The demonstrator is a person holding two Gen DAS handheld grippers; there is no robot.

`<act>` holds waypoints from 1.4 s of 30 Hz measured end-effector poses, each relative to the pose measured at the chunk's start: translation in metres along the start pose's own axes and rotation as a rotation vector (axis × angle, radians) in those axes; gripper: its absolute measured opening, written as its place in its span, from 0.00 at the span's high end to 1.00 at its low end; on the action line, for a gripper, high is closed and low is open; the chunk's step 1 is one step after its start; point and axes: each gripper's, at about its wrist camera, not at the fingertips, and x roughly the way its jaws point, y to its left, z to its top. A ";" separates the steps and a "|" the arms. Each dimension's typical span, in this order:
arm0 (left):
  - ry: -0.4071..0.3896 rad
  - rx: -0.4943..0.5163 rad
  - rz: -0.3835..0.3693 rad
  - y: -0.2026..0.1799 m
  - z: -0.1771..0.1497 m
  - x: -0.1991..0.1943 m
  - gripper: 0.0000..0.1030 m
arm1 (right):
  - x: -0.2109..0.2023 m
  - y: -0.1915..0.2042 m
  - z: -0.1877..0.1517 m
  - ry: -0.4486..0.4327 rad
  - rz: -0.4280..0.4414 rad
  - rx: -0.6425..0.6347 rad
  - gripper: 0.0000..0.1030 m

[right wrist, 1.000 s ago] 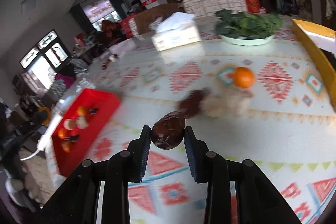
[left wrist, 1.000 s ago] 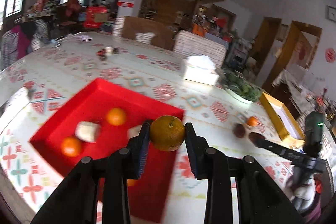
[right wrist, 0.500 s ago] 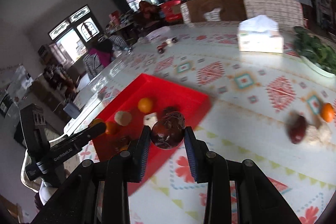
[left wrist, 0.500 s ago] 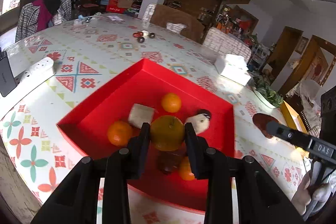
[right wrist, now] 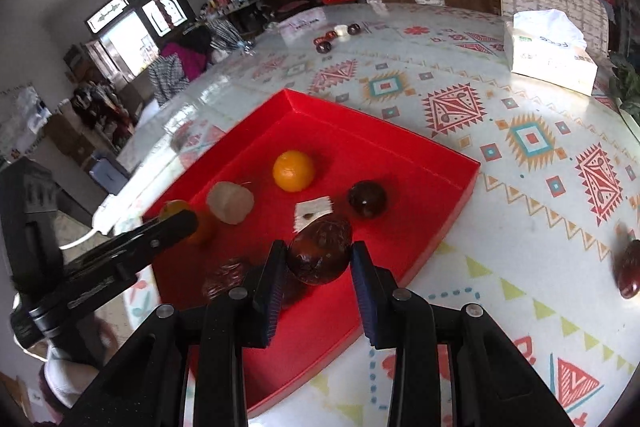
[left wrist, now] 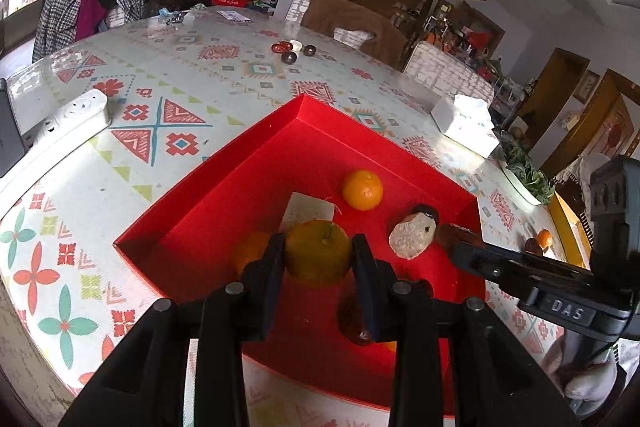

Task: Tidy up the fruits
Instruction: 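Lower the orange into the red tray with left tool while right tool drops the date, then move both open tools back toward the remaining date and beige slice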

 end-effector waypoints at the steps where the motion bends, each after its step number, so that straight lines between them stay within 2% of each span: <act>1: 0.001 -0.003 -0.001 0.000 0.000 0.001 0.69 | 0.003 -0.001 0.001 0.004 -0.007 0.000 0.65; 5: -0.004 -0.017 -0.017 0.003 0.002 -0.001 0.66 | 0.007 -0.001 0.002 0.002 -0.039 -0.006 0.65; 7: -0.011 -0.020 -0.024 0.002 0.003 -0.004 0.53 | 0.005 0.001 0.003 -0.002 -0.042 -0.006 0.65; 11: -0.027 -0.017 -0.033 -0.003 0.004 -0.011 0.45 | 0.002 -0.002 0.004 -0.016 -0.029 0.019 0.51; 16: -0.046 -0.008 -0.048 -0.011 0.005 -0.024 0.36 | -0.005 -0.004 0.004 -0.031 -0.026 0.040 0.45; 18: -0.059 0.001 -0.055 -0.016 0.005 -0.031 0.34 | -0.011 -0.007 0.004 -0.039 -0.023 0.053 0.35; 26: -0.085 0.061 -0.070 -0.052 0.000 -0.052 0.26 | -0.057 -0.031 -0.007 -0.126 0.027 0.133 0.22; 28: -0.099 0.081 -0.063 -0.065 -0.002 -0.056 0.19 | -0.068 -0.038 -0.011 -0.150 0.026 0.148 0.22; 31: -0.134 0.110 -0.066 -0.085 -0.007 -0.066 0.16 | -0.087 -0.049 -0.018 -0.187 0.001 0.168 0.21; 34: -0.153 0.142 -0.099 -0.107 -0.010 -0.075 0.16 | -0.107 -0.060 -0.025 -0.228 -0.037 0.179 0.21; 36: -0.159 0.165 -0.106 -0.120 -0.012 -0.078 0.16 | -0.123 -0.068 -0.030 -0.260 -0.073 0.174 0.17; 38: -0.159 0.188 -0.117 -0.135 -0.014 -0.080 0.16 | -0.136 -0.076 -0.035 -0.293 -0.104 0.173 0.13; 42: -0.141 0.208 -0.137 -0.156 -0.018 -0.078 0.16 | -0.163 -0.095 -0.045 -0.326 -0.178 0.162 0.12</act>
